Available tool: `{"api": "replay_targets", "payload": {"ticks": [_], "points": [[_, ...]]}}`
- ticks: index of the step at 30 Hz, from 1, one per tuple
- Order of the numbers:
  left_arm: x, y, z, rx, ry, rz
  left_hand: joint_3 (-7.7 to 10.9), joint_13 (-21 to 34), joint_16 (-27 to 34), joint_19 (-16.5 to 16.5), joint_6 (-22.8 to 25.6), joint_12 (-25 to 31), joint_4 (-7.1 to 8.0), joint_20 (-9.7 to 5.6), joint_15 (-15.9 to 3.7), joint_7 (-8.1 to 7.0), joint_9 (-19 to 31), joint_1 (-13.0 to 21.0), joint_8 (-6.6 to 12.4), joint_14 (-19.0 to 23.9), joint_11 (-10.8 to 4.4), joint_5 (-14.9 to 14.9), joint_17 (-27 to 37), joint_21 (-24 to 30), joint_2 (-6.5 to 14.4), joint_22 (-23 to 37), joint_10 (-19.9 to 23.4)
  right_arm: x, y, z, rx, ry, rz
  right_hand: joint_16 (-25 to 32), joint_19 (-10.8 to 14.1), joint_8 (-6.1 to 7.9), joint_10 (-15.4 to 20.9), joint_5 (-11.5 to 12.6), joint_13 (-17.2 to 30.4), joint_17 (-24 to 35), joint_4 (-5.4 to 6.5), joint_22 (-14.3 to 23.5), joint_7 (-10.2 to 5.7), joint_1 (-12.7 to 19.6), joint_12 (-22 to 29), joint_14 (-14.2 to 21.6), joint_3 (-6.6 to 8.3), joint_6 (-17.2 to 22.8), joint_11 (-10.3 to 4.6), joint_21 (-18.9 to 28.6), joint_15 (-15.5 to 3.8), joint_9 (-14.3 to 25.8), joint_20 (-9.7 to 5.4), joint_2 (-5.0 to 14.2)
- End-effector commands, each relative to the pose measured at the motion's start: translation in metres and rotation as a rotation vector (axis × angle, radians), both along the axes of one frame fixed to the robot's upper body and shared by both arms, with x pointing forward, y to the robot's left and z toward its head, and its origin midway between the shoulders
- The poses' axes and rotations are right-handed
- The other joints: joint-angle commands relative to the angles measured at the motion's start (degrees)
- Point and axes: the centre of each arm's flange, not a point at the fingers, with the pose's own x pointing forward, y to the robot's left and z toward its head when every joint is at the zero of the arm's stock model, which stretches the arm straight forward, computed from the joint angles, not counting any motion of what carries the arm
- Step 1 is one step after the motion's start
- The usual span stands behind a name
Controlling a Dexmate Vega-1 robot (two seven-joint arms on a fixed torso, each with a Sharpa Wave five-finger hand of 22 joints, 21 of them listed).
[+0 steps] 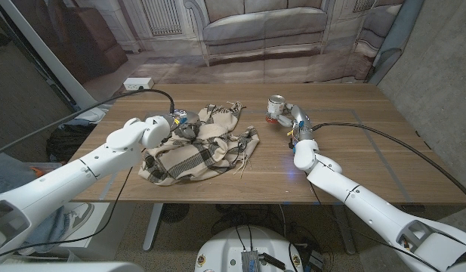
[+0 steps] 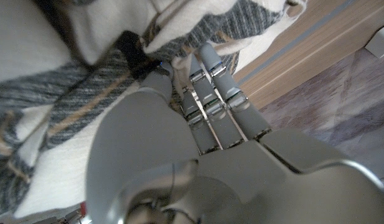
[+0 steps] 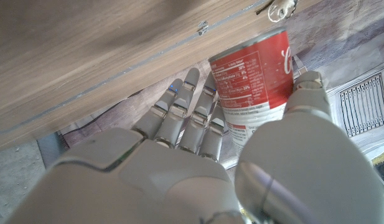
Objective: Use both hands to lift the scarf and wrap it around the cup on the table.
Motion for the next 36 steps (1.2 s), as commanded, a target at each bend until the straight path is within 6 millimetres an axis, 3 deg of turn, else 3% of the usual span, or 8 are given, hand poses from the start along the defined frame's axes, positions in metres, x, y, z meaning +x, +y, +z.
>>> {"api": "replay_targets", "payload": {"ticks": [1,7,10,16,26,36], "points": [[-0.024,0.002,0.036,-0.031,-0.136,0.021,0.06,0.4,0.4,0.8,-0.6,0.1,0.47,0.03,-1.01,-0.34,0.0,-0.4,0.04,1.0,-0.74,-0.1,0.3,0.4,0.6,0.1,1.8,0.000,-0.001,0.002,0.003,-0.013,0.004,-0.1,0.6,0.07,3.8,-0.1,0.2,0.1,1.86,0.2,-0.21,10.3,-0.1,0.6,2.30,0.8,-3.71,-0.3,-5.75,0.2,-4.46,10.97],[-0.042,0.001,0.060,-0.064,-0.184,0.004,0.09,0.6,0.4,0.7,-1.2,0.0,0.71,0.11,-0.99,-0.33,-0.2,-0.7,-0.11,1.6,-0.77,-0.1,0.3,0.5,0.7,0.0,2.3,-0.001,-0.002,0.001,0.029,-0.033,0.013,0.1,1.0,0.84,6.0,-0.8,0.5,0.0,1.31,0.2,-0.62,11.6,0.5,1.7,3.07,3.5,-3.72,-0.3,-6.26,0.2,-4.67,11.52],[-0.049,-0.001,0.065,-0.058,-0.206,0.002,0.20,0.8,0.3,0.6,-2.2,-0.1,0.91,0.16,-0.98,0.35,-0.4,-0.9,-0.48,1.7,-0.73,-0.1,0.3,0.5,1.0,0.0,2.6,-0.002,-0.003,-0.001,0.040,-0.040,0.014,0.2,1.6,1.52,8.7,-1.4,1.0,-0.1,0.96,0.3,-0.81,12.5,1.4,2.7,3.65,5.1,-3.92,-0.1,-6.81,0.6,-5.00,11.79],[-0.065,-0.004,0.074,-0.066,-0.217,-0.011,0.44,1.0,0.2,1.1,-2.0,-0.1,1.10,0.27,-0.95,0.65,-0.6,-1.0,-0.44,2.1,-0.69,-0.2,0.3,0.8,1.4,0.0,3.1,-0.005,-0.007,-0.004,0.057,-0.047,0.006,0.2,2.0,2.17,10.3,-1.8,1.3,-0.1,0.76,0.3,-1.38,13.3,1.9,3.4,4.07,6.6,-4.06,0.0,-6.96,0.8,-5.33,11.93],[-0.098,-0.011,0.088,-0.060,-0.279,-0.025,0.56,1.3,0.1,0.7,-1.3,-0.2,1.37,0.41,-0.87,0.13,-0.9,-1.4,-0.18,2.6,-0.69,-0.3,0.4,0.8,1.5,0.0,3.8,-0.008,-0.009,-0.002,0.040,-0.057,0.001,0.2,2.2,2.35,11.0,-2.1,1.5,-0.1,0.61,0.3,-1.37,13.8,2.1,3.8,4.41,7.0,-4.11,0.0,-7.18,0.9,-5.44,12.10],[-0.139,-0.033,0.115,-0.047,-0.380,-0.107,0.78,1.7,-0.4,0.6,-1.1,-0.2,1.35,0.79,-0.91,0.17,-1.1,-1.4,-0.02,2.4,-0.75,-0.4,0.3,1.0,1.6,0.0,4.3,-0.014,-0.008,0.010,-0.036,-0.098,-0.015,0.1,2.2,2.48,10.9,-2.4,1.5,-0.1,0.57,0.3,-1.90,14.3,1.9,3.9,4.70,7.5,-4.10,-0.1,-7.31,0.9,-5.57,12.19]]}}
